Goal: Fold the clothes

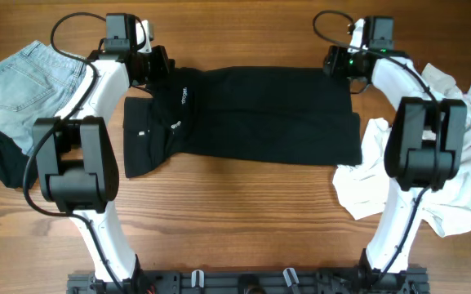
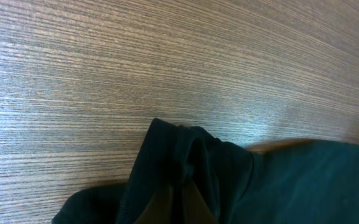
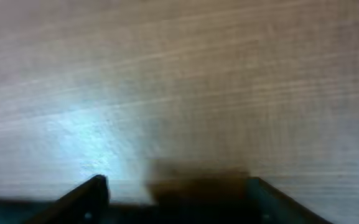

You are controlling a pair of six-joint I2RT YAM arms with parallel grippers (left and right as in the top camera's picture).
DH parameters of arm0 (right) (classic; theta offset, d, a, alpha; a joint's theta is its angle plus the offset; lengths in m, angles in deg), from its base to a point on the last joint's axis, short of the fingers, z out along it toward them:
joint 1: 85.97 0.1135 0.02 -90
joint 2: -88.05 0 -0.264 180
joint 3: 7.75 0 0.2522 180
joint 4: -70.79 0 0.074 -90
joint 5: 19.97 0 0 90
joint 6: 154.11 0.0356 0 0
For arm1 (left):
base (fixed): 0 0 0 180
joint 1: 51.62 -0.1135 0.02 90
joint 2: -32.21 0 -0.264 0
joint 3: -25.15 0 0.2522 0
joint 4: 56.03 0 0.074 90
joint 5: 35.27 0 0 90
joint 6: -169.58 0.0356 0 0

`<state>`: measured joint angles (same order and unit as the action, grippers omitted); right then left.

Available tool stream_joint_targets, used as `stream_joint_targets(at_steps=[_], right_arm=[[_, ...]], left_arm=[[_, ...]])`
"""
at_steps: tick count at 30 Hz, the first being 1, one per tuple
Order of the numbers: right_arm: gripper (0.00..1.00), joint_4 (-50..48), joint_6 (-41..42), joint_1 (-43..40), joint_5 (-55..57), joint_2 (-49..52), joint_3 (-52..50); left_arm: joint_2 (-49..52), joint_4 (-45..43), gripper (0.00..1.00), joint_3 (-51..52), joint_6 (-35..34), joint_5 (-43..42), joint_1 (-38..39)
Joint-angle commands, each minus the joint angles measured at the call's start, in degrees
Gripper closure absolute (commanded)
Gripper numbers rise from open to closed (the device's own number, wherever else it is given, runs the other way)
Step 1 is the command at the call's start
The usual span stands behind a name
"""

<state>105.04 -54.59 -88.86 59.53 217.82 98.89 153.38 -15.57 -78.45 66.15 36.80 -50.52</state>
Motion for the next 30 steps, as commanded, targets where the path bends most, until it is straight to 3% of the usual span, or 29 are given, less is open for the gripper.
stream_joint_targets(at_steps=[1,2,3,7,12,18,21,24,25,27,28,30], right_arm=[[0.60,0.5,3.9,0.5,1.9,2.8,0.9],[0.84,0.7,4.4,0.4,2.4,2.8,0.9],[0.95,0.9,4.4,0.3,2.4,2.6,0.9],[0.96,4.5,4.5,-0.9,3.5,0.4,1.8],[0.96,12.3,4.0,-3.4,5.6,-8.9,2.5],[0.96,36.3,0.9,-3.5,12.7,-12.6,1.9],[0.95,42.1,0.9,-3.5,13.4,-12.6,0.7],[0.83,46.6,0.9,-3.5,13.8,-12.6,0.3],[0.76,47.6,0.4,-3.5,13.8,-12.6,0.3],[0.70,50.5,-2.3,-3.5,13.7,-12.6,0.3],[0.66,51.2,-2.6,-3.5,13.8,-12.6,0.3],[0.60,52.7,-3.8,-3.5,14.0,-12.6,0.3]], left_arm=[[-0.4,1.0,0.96,-0.1,-0.5,-0.9,0.0],[-0.4,1.2,0.96,-0.1,-0.5,-0.9,0.0],[-0.4,1.2,0.96,-0.1,-0.5,-0.9,0.0],[-2.3,1.9,0.96,-0.1,-0.5,-1.2,-0.1],[-9.9,9.6,0.96,-0.1,-0.5,-2.0,-0.1],[-12.8,34.8,0.96,-0.1,-0.5,-1.6,-0.1],[-12.8,41.3,0.96,-0.1,-0.5,5.0,-0.1],[-12.8,44.5,0.96,-0.1,-0.5,9.9,-0.1],[-12.8,44.9,0.92,-0.1,-0.5,9.9,-0.1],[-12.7,45.0,0.63,0.0,-0.5,9.9,-0.1],[-12.7,45.0,0.58,0.0,-0.5,9.9,-0.1],[-12.7,45.4,0.58,0.0,-0.5,9.9,-0.1]])
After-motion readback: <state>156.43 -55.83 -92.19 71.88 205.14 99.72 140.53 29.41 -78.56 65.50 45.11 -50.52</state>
